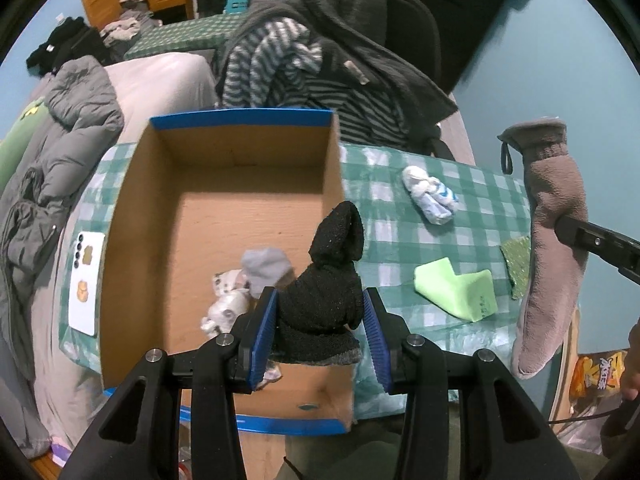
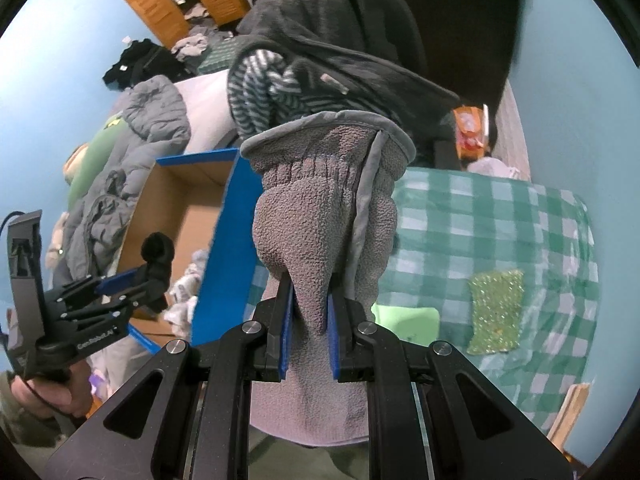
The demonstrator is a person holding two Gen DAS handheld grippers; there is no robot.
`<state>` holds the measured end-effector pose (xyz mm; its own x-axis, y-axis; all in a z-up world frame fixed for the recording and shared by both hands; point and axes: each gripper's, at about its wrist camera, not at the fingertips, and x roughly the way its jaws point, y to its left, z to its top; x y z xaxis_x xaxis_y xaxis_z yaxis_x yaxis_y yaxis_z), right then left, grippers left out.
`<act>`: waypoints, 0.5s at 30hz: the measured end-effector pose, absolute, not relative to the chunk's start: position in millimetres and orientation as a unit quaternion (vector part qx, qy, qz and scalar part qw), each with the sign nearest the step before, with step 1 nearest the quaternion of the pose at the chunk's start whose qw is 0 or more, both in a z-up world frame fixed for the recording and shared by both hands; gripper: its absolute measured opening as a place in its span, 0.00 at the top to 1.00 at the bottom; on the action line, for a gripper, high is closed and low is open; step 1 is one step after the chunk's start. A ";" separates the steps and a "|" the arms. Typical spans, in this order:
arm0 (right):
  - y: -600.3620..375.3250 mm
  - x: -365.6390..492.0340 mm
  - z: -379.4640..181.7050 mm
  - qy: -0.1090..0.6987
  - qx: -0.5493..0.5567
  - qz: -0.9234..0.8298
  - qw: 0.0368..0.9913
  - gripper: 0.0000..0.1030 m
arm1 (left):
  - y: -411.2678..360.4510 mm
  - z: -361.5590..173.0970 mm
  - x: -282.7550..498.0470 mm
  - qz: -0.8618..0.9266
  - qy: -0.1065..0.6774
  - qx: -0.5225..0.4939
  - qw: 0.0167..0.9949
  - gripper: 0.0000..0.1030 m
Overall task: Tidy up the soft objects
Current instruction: 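Carry the black sock with the left gripper while the right carries the brown sock toward the box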
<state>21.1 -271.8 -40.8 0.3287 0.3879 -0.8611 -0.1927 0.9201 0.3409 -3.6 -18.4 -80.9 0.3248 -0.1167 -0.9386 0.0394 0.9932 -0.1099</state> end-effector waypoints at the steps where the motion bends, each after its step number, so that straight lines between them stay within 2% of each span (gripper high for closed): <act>1: -266.7 22.1 -40.1 0.550 0.085 0.182 0.811 0.88 | -14.3 -81.2 -3.5 -0.045 0.579 -0.035 0.814 0.58; 15: -202.1 34.8 -32.7 0.540 0.052 0.231 0.807 0.88 | 39.8 -93.8 -1.9 -0.006 0.585 -0.042 0.810 0.58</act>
